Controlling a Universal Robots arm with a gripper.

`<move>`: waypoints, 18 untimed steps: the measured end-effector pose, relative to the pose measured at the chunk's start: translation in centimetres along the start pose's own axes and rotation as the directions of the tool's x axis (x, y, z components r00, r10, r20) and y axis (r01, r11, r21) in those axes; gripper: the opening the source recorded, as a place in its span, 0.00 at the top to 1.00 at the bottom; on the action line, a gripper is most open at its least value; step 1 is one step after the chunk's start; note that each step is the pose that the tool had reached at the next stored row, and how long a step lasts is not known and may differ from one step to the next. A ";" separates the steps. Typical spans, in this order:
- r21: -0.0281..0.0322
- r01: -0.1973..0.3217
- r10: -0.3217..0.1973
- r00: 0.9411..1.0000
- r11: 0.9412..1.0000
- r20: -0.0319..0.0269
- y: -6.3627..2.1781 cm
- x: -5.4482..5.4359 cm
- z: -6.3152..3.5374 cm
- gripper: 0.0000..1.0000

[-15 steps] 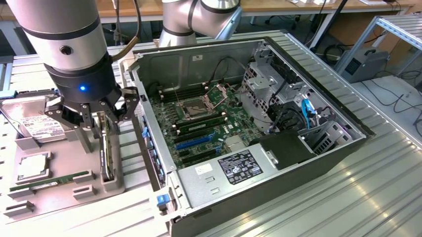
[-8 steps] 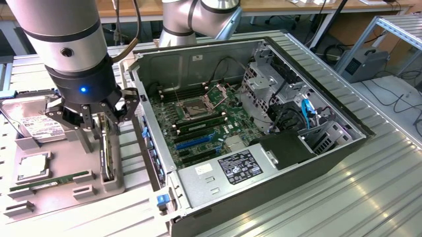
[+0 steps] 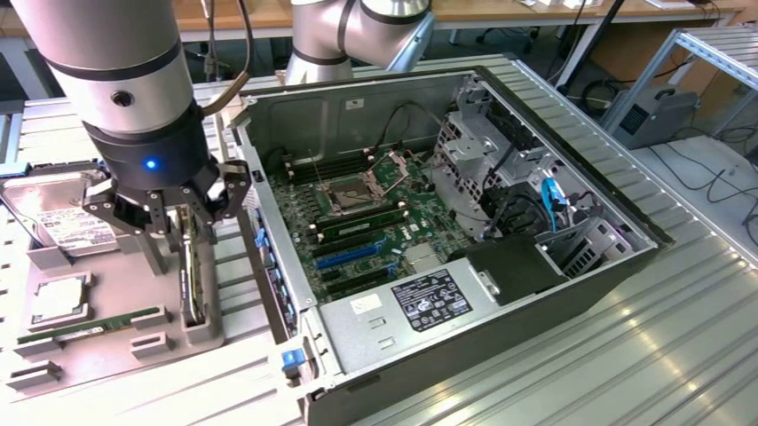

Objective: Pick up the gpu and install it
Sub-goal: 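Pick up the gpu and move the gpu toward the slot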

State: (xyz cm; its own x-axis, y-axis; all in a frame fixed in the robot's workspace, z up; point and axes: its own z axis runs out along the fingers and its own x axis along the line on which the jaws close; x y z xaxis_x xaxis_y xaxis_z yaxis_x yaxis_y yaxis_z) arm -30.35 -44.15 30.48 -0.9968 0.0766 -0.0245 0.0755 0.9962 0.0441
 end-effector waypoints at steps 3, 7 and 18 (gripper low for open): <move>0.000 0.000 0.000 1.000 1.000 0.000 0.00 0.0 0.12 0.58; 0.000 0.000 0.000 1.000 1.000 0.000 -0.01 0.0 0.27 0.58; 0.000 0.000 0.000 1.000 1.000 0.000 -0.03 0.0 0.64 0.58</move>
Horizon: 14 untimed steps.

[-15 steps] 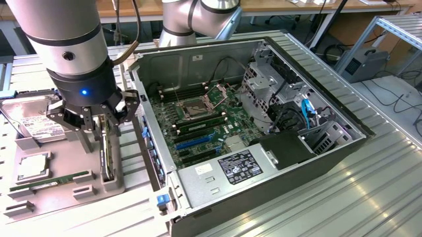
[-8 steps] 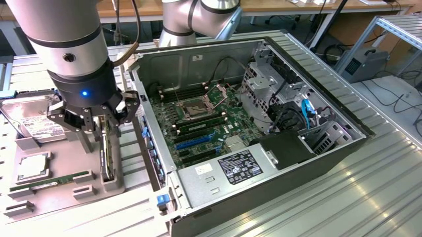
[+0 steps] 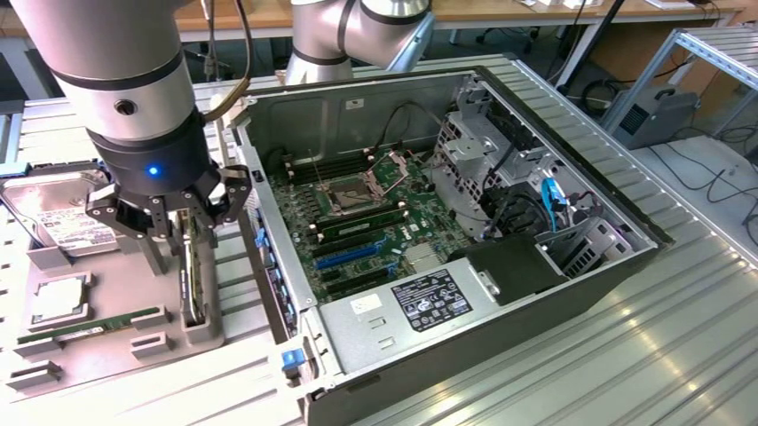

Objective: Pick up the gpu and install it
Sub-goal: 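Pick up the gpu and move the gpu toward the slot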

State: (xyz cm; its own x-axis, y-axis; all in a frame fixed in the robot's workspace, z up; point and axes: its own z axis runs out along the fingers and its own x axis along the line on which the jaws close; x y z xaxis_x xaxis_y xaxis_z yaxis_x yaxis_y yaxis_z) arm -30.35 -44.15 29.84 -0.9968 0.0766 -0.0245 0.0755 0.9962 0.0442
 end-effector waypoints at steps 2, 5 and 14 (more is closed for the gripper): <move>0.000 0.000 0.000 1.000 1.000 0.000 0.00 0.0 0.07 0.58; 0.000 0.000 0.000 1.000 1.000 0.000 -0.01 0.0 0.24 0.58; 0.000 0.000 0.000 1.000 1.000 0.000 -0.03 0.0 0.59 0.58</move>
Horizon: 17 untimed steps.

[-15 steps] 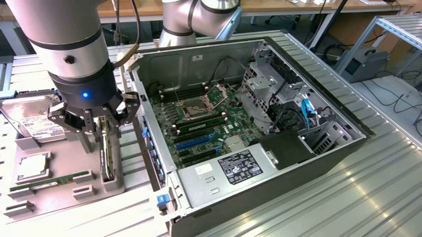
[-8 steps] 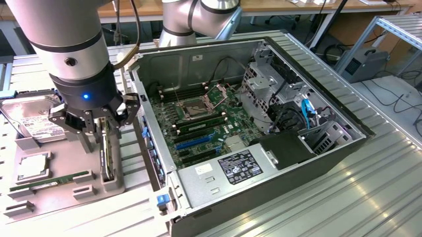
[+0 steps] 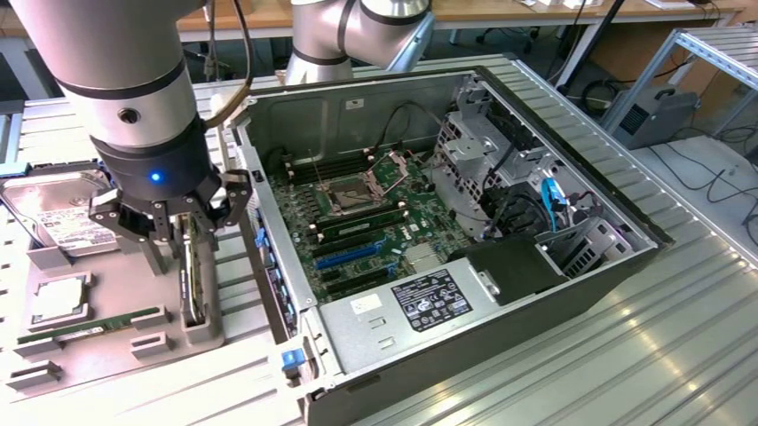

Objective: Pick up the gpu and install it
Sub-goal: 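Pick up the gpu and move the gpu toward the slot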

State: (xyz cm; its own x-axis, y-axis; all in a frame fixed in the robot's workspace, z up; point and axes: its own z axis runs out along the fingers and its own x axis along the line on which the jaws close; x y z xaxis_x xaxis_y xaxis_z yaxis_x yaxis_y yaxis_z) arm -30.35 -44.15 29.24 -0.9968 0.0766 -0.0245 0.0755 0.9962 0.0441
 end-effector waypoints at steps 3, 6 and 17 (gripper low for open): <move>0.000 0.000 0.000 1.000 1.000 0.000 -0.01 0.0 0.13 0.58; 0.000 0.000 0.000 1.000 1.000 0.000 -0.01 0.0 0.22 0.58; 0.000 0.000 0.000 1.000 1.000 0.000 -0.03 0.0 0.62 0.58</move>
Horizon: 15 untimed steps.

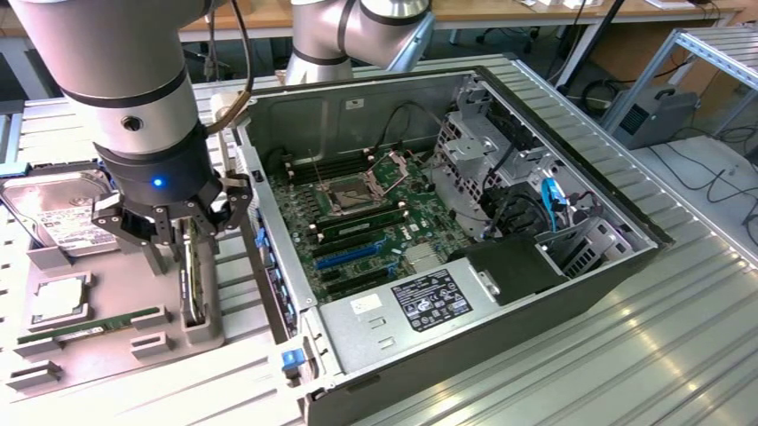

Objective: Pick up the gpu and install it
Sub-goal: 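Pick up the gpu and move the gpu toward the slot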

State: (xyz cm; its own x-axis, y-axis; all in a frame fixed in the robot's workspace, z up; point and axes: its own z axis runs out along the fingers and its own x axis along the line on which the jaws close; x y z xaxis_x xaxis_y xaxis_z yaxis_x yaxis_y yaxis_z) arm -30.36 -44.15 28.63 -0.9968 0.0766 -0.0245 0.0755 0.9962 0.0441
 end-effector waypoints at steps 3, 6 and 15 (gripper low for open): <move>0.000 0.000 0.000 1.000 1.000 0.000 0.00 0.0 0.10 0.58; 0.000 0.000 0.000 1.000 1.000 0.000 -0.01 0.0 0.21 0.58; 0.000 0.000 0.000 1.000 1.000 0.000 -0.02 0.3 0.49 0.58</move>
State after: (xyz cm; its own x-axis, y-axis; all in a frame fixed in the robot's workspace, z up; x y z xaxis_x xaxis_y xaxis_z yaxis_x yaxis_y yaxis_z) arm -30.68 -44.13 28.12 -0.9967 0.0767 -0.0247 0.0756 0.9962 0.0442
